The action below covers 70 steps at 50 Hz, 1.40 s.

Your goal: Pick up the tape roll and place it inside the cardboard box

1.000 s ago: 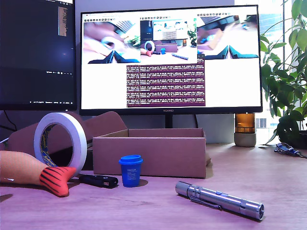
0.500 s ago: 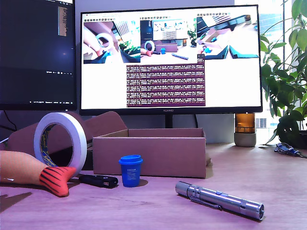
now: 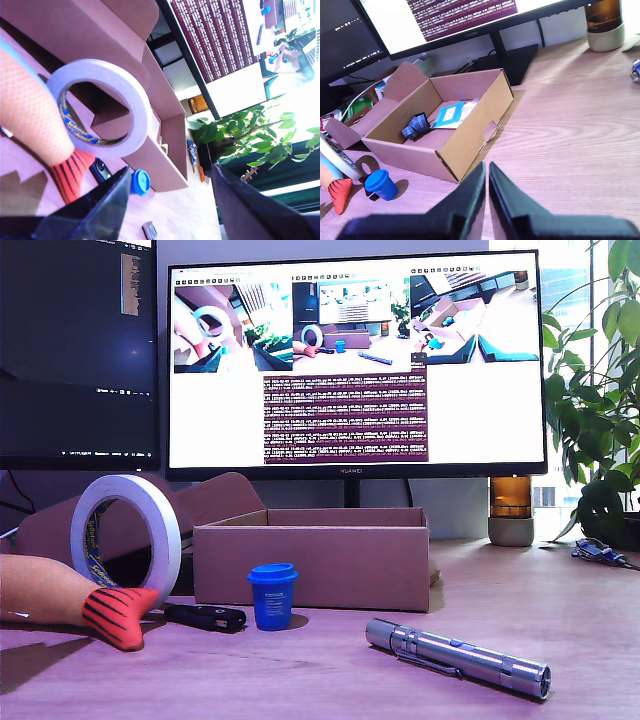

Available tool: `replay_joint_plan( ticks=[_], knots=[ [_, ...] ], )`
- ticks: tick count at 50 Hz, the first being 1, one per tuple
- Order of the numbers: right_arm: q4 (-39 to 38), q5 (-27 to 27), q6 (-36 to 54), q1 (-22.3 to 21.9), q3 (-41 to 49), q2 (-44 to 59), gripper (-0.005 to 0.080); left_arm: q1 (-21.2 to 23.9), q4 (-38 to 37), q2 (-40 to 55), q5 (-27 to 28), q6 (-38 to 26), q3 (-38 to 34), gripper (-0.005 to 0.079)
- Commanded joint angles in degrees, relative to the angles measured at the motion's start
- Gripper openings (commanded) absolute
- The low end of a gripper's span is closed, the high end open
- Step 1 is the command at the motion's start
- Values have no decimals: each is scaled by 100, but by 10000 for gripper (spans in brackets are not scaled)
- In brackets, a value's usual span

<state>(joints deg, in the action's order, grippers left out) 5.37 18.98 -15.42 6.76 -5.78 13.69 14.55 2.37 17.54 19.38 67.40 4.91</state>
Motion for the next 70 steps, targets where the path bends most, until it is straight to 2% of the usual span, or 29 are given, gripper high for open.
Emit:
replay_joint_plan(
  ticks=[1,11,19,25,33,41,51,56,70],
  knots=[
    [-92,31,-9,122,42,-9,-11,66,164,203,-72,-13,-81,468],
    [-299,367,35,702,42,-9,-11,254,820,896,-107,-184,-81,468],
    [-278,509,37,1432,42,2,-11,313,1338,1517,-125,-219,-81,468],
    [-155,494,83,2020,42,2,-11,350,1744,1954,-125,-249,-81,468],
    [37,245,219,2490,42,2,-11,411,2378,2520,-120,-247,-81,468],
    [68,-13,299,2664,42,2,-11,501,2975,3091,-122,-247,-81,468],
    [122,-52,326,2673,42,2,-11,551,3659,3738,-153,-247,-72,470],
    [151,-70,326,2671,42,2,-11,551,3814,4026,-162,-251,0,523],
    [177,-160,334,2671,42,2,-11,551,4297,4817,-144,-313,304,533]
  ],
)
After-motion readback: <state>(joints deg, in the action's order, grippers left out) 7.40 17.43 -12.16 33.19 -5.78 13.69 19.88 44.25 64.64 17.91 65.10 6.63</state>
